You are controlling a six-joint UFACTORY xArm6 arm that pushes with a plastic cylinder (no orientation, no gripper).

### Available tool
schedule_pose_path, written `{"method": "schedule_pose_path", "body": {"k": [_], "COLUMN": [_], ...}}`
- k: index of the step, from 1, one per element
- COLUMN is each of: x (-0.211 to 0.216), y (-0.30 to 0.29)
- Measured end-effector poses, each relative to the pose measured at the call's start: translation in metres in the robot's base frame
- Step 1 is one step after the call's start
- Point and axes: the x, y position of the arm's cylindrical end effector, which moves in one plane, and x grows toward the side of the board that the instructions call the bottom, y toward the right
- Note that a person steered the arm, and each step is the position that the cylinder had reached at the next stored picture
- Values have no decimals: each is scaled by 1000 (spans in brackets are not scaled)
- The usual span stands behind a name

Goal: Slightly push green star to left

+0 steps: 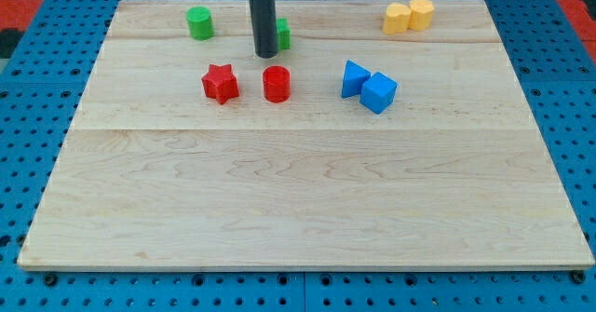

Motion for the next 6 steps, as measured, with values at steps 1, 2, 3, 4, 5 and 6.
{"method": "schedule_pose_path", "body": {"k": [1,2,3,4,5,6], "x": [-19,-22,-17,-25,-53,-64], "y": [-4,-10,39,65,67,21]}}
